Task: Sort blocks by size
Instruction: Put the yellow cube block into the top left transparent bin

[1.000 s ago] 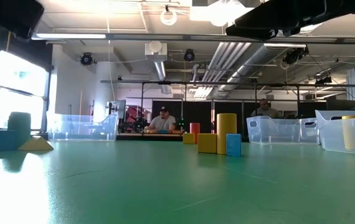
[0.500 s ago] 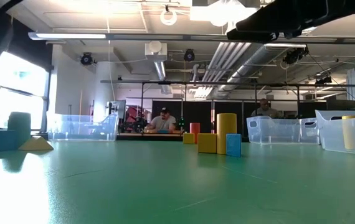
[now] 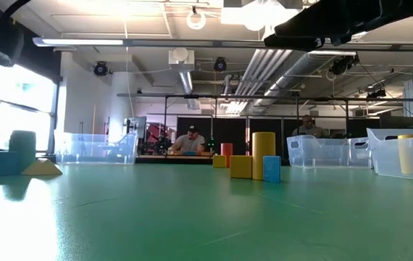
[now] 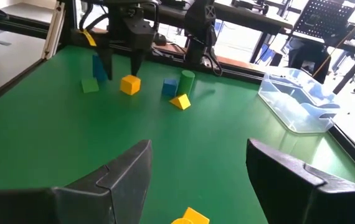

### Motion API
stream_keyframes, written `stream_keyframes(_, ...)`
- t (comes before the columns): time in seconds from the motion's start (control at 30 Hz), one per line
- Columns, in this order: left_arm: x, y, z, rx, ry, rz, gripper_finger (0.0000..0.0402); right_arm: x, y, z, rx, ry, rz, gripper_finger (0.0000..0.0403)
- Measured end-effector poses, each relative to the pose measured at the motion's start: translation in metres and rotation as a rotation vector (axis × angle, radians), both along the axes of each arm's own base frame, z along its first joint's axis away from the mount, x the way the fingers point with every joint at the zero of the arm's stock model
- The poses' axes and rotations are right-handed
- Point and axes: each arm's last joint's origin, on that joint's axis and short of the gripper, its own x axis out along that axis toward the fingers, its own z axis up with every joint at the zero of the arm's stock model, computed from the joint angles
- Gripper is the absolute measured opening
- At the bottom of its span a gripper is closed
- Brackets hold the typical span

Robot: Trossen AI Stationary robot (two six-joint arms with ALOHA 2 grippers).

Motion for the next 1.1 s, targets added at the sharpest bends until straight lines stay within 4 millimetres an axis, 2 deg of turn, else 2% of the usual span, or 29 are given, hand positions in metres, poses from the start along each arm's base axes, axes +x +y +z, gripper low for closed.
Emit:
stream_keyframes(0.2,0.0,0.005,0.0,0.064,-0.009,-0.011,0.0235,0.0,0.0,-0.001,-0.001,0.008,-0.001,0.025)
stream_keyframes(0.43,-0.001,0.004,0.001,-0.026,0.075,-0.037,0.0237,0.0,0.0,-0.001,-0.001,0.01,-0.001,0.025)
stream_keyframes(0.6,-0.005,0.006,0.001,-0.013,0.113,0.025,0.0269,0.0,0.0,-0.001,0.003,0.01,-0.002,0.025)
stream_keyframes(0.8,-0.005,0.013,0.001,0.012,0.131,0.2,0.032,0.0,0.0,-0.001,0.002,0.01,-0.002,0.025)
stream_keyframes(1.1,0.012,0.024,0.001,-0.034,0.081,0.297,0.0325,0.0,0.0,-0.001,0.001,0.014,-0.002,0.025)
